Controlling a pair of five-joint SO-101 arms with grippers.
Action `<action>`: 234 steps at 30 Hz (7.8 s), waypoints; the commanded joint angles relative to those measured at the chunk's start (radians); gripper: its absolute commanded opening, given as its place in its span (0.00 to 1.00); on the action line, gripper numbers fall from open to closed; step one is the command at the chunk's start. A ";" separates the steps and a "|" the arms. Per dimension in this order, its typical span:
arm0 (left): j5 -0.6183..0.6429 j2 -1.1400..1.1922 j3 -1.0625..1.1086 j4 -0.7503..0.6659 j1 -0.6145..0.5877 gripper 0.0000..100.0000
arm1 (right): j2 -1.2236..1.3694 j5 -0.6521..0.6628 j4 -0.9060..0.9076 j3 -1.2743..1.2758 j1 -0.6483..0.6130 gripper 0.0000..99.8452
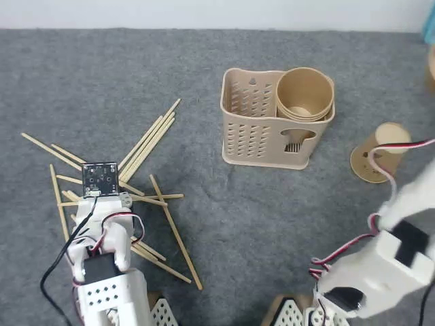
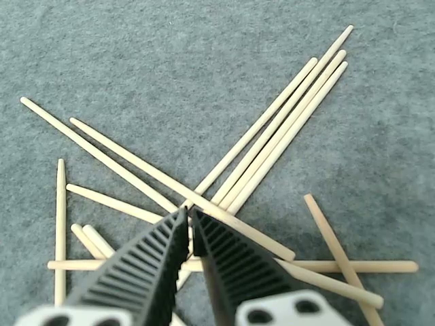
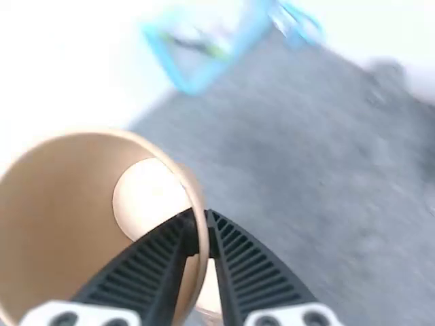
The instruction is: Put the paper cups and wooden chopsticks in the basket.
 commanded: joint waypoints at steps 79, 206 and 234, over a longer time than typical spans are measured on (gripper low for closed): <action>-0.009 -0.009 -0.004 -0.023 0.006 0.02 | -0.478 0.339 -0.127 0.990 -0.050 0.02; -0.009 -0.011 -0.004 -0.025 0.006 0.02 | 0.346 1.063 0.031 0.450 0.346 0.21; -0.009 -0.011 -0.004 -0.028 0.008 0.02 | 0.341 0.893 0.044 0.161 0.466 0.01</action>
